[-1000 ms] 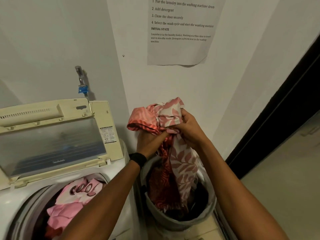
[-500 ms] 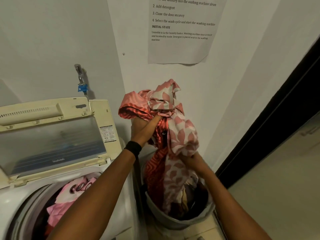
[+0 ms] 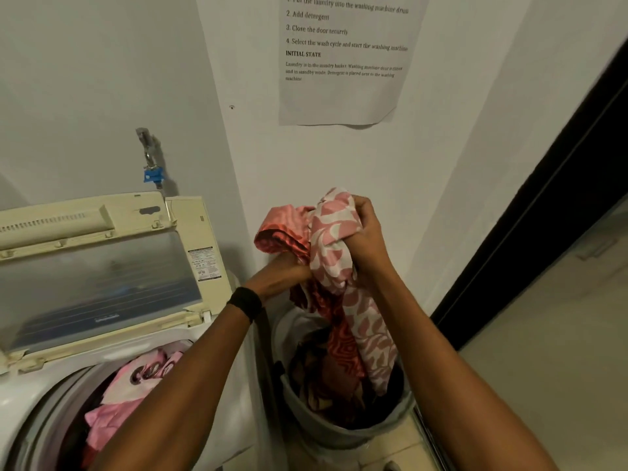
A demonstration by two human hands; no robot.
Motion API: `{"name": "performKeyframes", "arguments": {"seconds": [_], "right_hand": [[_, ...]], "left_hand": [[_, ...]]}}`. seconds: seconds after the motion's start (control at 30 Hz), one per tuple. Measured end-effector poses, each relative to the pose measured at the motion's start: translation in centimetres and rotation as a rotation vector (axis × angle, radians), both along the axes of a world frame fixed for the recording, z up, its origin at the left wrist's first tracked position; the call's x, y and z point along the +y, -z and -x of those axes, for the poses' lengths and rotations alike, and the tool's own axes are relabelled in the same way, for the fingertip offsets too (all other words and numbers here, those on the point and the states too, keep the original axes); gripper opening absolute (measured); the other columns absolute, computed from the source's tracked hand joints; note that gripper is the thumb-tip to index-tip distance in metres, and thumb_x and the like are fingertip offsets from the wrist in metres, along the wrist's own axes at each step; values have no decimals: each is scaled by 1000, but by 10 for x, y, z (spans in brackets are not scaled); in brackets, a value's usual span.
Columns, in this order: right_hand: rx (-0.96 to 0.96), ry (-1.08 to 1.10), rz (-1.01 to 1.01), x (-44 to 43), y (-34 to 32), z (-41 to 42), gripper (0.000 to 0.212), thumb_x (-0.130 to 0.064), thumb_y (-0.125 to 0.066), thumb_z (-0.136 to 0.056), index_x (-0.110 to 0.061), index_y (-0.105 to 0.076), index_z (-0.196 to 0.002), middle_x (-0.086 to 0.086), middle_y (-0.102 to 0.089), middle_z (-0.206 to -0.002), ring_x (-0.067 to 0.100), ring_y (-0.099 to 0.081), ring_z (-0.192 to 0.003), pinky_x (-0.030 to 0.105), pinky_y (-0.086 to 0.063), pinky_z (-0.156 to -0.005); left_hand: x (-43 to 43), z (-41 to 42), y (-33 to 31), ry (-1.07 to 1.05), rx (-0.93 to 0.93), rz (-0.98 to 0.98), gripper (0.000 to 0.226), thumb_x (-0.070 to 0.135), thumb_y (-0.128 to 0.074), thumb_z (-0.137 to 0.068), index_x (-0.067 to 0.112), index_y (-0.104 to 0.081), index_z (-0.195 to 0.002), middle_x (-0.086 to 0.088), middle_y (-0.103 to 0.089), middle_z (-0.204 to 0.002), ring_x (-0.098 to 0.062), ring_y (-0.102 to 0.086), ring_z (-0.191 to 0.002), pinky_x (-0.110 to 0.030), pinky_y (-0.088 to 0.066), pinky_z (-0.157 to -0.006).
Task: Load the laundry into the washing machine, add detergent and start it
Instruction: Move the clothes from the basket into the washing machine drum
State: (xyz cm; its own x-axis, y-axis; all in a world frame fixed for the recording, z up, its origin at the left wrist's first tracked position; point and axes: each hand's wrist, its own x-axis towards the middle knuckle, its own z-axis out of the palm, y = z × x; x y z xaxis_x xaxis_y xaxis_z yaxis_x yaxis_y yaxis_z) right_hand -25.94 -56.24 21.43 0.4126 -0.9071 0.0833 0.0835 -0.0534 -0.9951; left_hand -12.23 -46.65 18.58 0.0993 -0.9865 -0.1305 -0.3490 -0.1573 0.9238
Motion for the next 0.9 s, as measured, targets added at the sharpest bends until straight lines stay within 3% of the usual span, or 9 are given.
{"name": "performKeyframes", "arguments": {"seconds": [0.2, 0.33, 0.43, 0.5, 0.57, 0.63, 0.73, 0.8, 0.9], "right_hand": [[-28, -39, -64, -4, -12, -2, 6, -14, -59, -102, -18, -58, -107, -1, -68, -103, 12, -67, -90, 21, -56, -69], [-239, -146, -295, -8, -24, -1, 11, -23, -57, -103, -17, -66, -108, 5, -74, -103, 20, -72, -93, 33, -60, -77], [-326, -276, -310, -20, -21, 8, 27, -11, -61, -96, -6, -62, -123, 13, -72, -113, 27, -70, -106, 39, -57, -90], [-197, -271, -158, -25, -16, 17, 40, -7, -64, -89, -8, -64, -129, 15, -69, -124, 30, -66, -117, 45, -55, -99], [4, -160, 90, -25, -4, 29, 50, -28, -74, -83, -29, -65, -133, 4, -62, -137, 23, -60, -128, 47, -50, -108], [196, -53, 263, -19, 17, 42, 72, -49, -79, -78, -49, -49, -143, -10, -44, -152, 6, -46, -138, 32, -45, -111], [322, -162, 116, -3, 79, 65, 112, -36, -87, -78, -42, -12, -160, -10, -25, -164, 4, -39, -138, 15, -44, -102], [459, -348, -53, 16, 130, 71, 105, -24, -87, -81, -22, -19, -161, 1, -41, -158, 10, -50, -133, 11, -49, -95], [636, -333, -120, 39, 175, 66, 85, -42, -84, -82, -20, -41, -152, 1, -57, -139, 18, -57, -128, 33, -52, -105]], "left_hand": [[-1, 7, 1, 10, -88, 58, 99, 70, -76, -63, 28, -48, -149, 17, -58, -135, 1, -57, -120, -18, -45, -105], [-7, 30, 3, -403, -124, 278, 47, 55, -77, -84, 36, -60, -124, 31, -59, -110, 18, -52, -95, 3, -37, -79], [-13, 35, 6, -593, -96, 277, 17, 41, -69, -96, 27, -66, -85, 16, -69, -84, 0, -63, -79, -17, -44, -68], [-17, 34, 8, -618, -59, 249, 27, 40, -67, -97, 17, -69, -84, 5, -71, -81, -5, -62, -73, -21, -43, -64], [-19, 31, 8, -637, -63, 226, 35, 41, -66, -98, 8, -70, -88, -3, -73, -82, -13, -63, -73, -20, -44, -62], [-19, 25, 8, -660, -63, 244, 42, 39, -65, -99, -1, -70, -88, -13, -74, -85, -24, -66, -76, -22, -46, -65], [-21, 13, 0, -711, -29, 291, 47, 35, -65, -99, -10, -65, -86, -22, -72, -85, -32, -65, -76, -29, -49, -67], [-22, 8, -7, -715, -36, 282, 44, 36, -65, -99, -6, -65, -85, -18, -70, -81, -18, -59, -65, -23, -46, -62], [-24, 11, -8, -679, -62, 249, 37, 38, -66, -98, 3, -67, -86, -15, -67, -79, -9, -52, -61, -19, -42, -61]]}}
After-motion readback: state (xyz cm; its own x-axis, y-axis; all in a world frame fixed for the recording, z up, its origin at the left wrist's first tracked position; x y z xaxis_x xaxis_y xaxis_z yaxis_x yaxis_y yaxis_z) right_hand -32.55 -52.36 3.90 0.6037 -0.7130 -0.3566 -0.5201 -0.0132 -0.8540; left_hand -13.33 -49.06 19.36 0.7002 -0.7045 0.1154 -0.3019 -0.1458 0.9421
